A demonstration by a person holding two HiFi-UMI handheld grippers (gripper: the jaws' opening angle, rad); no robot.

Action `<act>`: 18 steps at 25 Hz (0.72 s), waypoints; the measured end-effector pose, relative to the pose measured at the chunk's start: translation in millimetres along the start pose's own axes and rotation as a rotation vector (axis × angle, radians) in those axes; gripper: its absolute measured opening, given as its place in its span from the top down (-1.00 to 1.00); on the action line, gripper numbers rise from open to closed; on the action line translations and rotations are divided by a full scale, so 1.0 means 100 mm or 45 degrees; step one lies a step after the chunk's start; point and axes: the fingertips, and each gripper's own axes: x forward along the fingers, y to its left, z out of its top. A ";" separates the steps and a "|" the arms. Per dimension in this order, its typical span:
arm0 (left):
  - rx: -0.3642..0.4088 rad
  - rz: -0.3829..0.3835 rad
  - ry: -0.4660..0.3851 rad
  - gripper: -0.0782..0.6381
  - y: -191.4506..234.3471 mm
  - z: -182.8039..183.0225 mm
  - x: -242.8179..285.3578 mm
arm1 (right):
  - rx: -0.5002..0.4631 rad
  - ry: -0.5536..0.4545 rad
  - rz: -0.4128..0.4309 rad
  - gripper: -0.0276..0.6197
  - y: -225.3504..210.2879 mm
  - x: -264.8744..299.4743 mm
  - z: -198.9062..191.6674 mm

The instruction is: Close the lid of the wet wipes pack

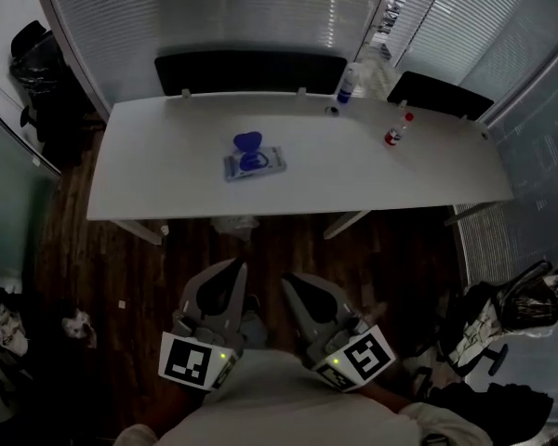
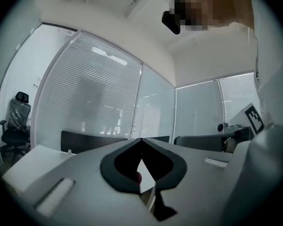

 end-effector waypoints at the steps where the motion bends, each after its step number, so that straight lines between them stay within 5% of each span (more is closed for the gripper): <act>1: -0.005 -0.001 -0.001 0.77 0.10 0.02 0.08 | -0.004 0.004 0.002 0.91 -0.04 0.12 0.02; 18: -0.023 -0.003 0.043 0.77 0.69 0.01 0.80 | -0.063 -0.022 0.022 0.91 -0.57 0.99 0.21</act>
